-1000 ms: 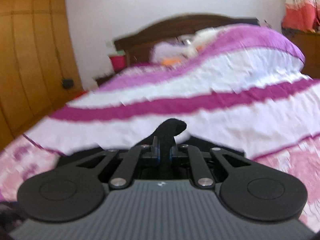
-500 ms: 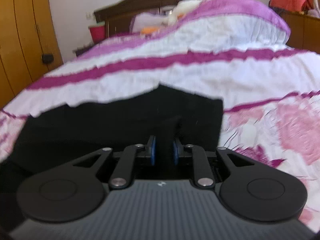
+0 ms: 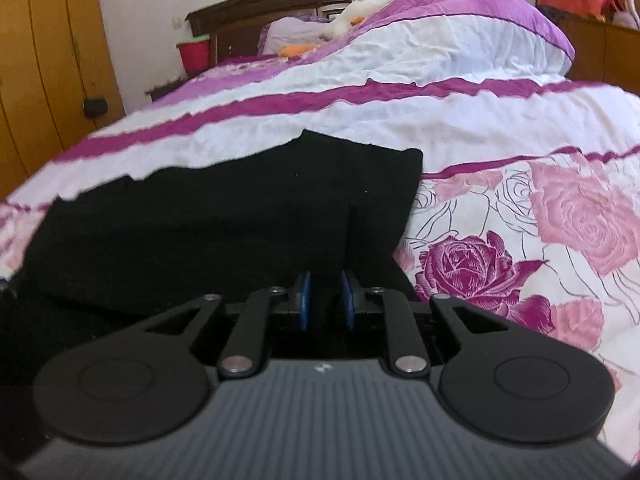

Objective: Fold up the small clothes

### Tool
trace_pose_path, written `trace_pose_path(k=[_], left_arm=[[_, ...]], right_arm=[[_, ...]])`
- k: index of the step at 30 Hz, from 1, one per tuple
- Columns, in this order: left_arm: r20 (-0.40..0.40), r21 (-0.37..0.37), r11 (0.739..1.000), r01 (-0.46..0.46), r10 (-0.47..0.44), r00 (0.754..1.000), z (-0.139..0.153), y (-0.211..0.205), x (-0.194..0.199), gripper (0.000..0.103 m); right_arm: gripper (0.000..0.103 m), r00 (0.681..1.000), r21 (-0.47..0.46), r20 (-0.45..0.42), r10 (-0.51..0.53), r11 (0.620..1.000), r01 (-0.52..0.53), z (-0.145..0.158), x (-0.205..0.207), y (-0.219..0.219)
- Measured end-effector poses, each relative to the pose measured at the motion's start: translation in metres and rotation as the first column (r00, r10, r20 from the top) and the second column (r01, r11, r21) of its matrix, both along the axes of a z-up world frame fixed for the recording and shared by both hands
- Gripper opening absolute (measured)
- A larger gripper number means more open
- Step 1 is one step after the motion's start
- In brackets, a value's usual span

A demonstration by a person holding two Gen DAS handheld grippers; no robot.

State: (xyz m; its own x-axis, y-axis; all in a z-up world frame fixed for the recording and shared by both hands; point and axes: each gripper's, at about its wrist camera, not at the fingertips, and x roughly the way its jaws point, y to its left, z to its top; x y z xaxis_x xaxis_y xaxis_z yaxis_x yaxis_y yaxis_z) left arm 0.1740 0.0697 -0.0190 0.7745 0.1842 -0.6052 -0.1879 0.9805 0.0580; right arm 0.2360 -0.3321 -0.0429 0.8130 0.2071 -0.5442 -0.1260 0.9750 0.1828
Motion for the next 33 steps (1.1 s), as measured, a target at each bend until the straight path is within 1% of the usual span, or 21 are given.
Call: trace_pose_path(k=[2, 6, 9, 12, 15, 18, 23, 25, 26, 27, 30, 33], left_arm=[[-0.007, -0.002, 1.000, -0.010, 0.010, 1.000, 0.005, 0.004, -0.006, 0.078], [0.013, -0.026, 0.999, -0.025, 0.025, 1.000, 0.020, 0.011, -0.030, 0.078], [0.018, -0.050, 0.999, -0.016, 0.016, 1.000, 0.035, 0.013, -0.052, 0.078], [0.008, -0.054, 0.999, 0.006, -0.005, 1.000, 0.045, 0.013, -0.073, 0.078], [0.000, -0.063, 0.998, 0.016, -0.016, 1.000, 0.053, 0.013, -0.097, 0.078], [-0.009, -0.097, 0.995, 0.026, -0.027, 1.000, 0.056, 0.016, -0.124, 0.078], [-0.046, -0.155, 0.987, 0.031, -0.039, 0.998, 0.046, 0.020, -0.167, 0.078], [-0.068, -0.180, 0.983, 0.037, -0.050, 0.996, 0.037, 0.020, -0.180, 0.078], [-0.081, -0.198, 0.979, 0.041, -0.058, 0.995, 0.032, 0.020, -0.187, 0.078], [-0.089, -0.212, 0.976, 0.047, -0.067, 0.994, 0.028, 0.019, -0.191, 0.078], [-0.112, -0.256, 0.964, 0.073, -0.105, 0.988, 0.014, 0.017, -0.206, 0.078], [-0.137, -0.291, 0.952, 0.099, -0.144, 0.980, 0.001, 0.013, -0.216, 0.078]], right_arm=[[0.023, 1.000, 0.022, -0.002, -0.007, 1.000, 0.007, 0.008, -0.007, -0.002], [0.035, 1.000, 0.030, 0.019, 0.012, 0.999, -0.013, 0.024, -0.032, -0.003], [0.036, 0.999, 0.021, 0.031, 0.039, 0.999, -0.040, 0.034, -0.057, -0.002], [0.036, 0.998, -0.002, 0.027, 0.060, 0.998, -0.060, 0.039, -0.083, -0.001], [0.037, 0.997, -0.005, 0.018, 0.071, 0.997, -0.071, 0.041, -0.111, -0.004], [0.037, 0.998, -0.015, 0.008, 0.063, 0.998, -0.063, 0.038, -0.139, -0.008], [0.038, 1.000, -0.012, -0.001, 0.018, 1.000, -0.018, 0.033, -0.178, -0.020], [0.044, 1.000, -0.009, -0.002, -0.003, 1.000, 0.003, 0.030, -0.191, -0.026], [0.050, 1.000, -0.008, -0.003, -0.017, 1.000, 0.017, 0.029, -0.197, -0.029], [0.052, 1.000, -0.009, -0.003, -0.027, 1.000, 0.027, 0.027, -0.203, -0.031], [0.052, 0.999, -0.013, -0.022, -0.035, 0.999, 0.035, 0.021, -0.217, -0.037], [0.052, 0.998, -0.006, -0.059, -0.020, 1.000, 0.020, 0.012, -0.228, -0.041]])
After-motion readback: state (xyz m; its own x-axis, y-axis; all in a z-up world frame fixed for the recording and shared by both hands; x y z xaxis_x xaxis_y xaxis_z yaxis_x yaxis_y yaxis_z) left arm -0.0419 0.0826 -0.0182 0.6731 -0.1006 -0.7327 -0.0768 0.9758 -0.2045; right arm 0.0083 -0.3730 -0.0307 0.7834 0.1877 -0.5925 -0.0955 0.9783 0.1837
